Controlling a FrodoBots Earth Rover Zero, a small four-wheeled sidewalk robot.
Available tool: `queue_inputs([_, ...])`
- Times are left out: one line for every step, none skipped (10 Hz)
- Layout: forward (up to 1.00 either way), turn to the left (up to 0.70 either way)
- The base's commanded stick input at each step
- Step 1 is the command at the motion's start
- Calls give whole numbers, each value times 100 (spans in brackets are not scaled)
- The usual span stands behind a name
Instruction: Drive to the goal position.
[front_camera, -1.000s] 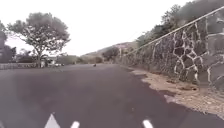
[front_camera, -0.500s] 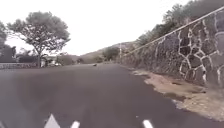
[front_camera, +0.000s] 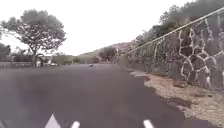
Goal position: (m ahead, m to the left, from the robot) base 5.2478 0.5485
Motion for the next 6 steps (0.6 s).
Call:
queue_inputs([50,0])
queue_inputs([50,0])
queue_inputs([50,0])
queue_inputs([50,0])
queue_inputs([50,0])
queue_inputs([50,0])
